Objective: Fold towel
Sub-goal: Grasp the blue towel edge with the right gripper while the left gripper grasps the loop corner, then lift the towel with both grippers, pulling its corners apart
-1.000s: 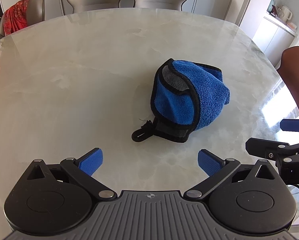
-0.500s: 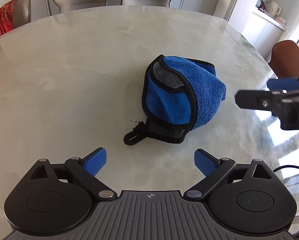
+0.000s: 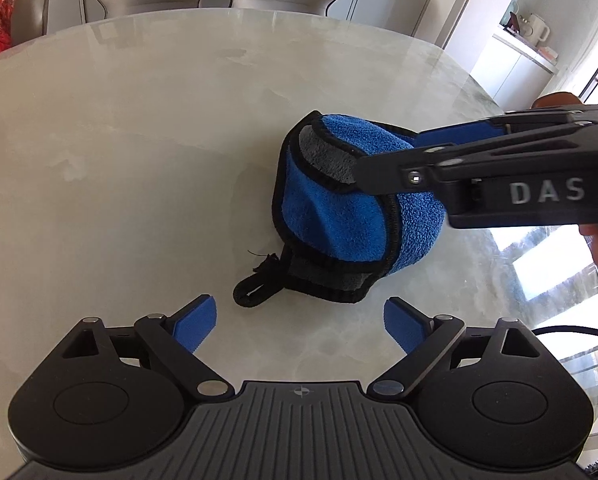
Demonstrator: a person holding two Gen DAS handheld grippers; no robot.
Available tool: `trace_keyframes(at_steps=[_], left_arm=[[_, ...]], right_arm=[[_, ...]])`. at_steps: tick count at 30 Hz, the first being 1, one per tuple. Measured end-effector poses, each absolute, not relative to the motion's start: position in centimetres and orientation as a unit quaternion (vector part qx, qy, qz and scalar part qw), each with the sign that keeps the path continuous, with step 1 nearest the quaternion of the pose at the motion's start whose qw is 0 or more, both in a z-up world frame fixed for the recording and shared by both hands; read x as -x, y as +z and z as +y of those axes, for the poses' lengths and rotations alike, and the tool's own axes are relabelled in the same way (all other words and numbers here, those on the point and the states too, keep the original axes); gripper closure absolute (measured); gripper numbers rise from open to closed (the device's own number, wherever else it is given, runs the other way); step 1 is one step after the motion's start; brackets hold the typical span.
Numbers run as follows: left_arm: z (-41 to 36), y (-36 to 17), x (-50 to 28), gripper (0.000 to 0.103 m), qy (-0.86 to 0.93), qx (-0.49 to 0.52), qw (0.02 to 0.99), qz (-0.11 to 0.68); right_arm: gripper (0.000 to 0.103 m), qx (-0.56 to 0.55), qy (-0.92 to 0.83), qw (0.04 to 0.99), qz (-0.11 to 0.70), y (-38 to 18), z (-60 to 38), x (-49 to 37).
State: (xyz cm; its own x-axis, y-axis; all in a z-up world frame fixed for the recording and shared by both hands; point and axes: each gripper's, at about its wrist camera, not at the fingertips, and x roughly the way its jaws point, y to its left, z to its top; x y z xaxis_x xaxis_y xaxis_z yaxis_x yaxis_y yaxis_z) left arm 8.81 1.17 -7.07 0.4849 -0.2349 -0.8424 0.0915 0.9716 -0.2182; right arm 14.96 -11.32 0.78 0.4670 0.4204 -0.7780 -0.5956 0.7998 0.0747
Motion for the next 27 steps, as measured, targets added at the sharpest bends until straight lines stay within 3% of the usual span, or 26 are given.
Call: trace_keyframes(at_steps=[2, 5, 10, 21, 27], left_arm=[[1.4, -7.3, -8.9, 0.014, -0.092, 0.079, 0.857, 0.501], [1.5, -7.5, -9.0, 0.014, -0.092, 0.076, 0.858, 0.499], [1.1, -7.8, -9.3, 0.014, -0.102, 0.067, 0.855, 0.505], [-1.3, -8.3, -9.9, 0.014, -0.167, 0.019, 0.856, 0.488], [-2.7, -8.5, -10.0, 0.025, -0.201, -0.02, 0.856, 0.475]], right_arm=[[0.047, 0.118, 0.3, 0.849, 0.419, 0.3, -10.8, -15.1], [0.073, 0.147, 0.301, 0.847, 0.414, -0.4, -10.3, -15.1], [0.09, 0.15, 0.295, 0.846, 0.418, -1.0, -11.3, -15.1], [0.094, 0.073, 0.209, 0.88, 0.421, 0.9, -19.3, -13.7], [0.093, 0.031, 0.182, 0.878, 0.442, 0.3, -22.2, -12.8]])
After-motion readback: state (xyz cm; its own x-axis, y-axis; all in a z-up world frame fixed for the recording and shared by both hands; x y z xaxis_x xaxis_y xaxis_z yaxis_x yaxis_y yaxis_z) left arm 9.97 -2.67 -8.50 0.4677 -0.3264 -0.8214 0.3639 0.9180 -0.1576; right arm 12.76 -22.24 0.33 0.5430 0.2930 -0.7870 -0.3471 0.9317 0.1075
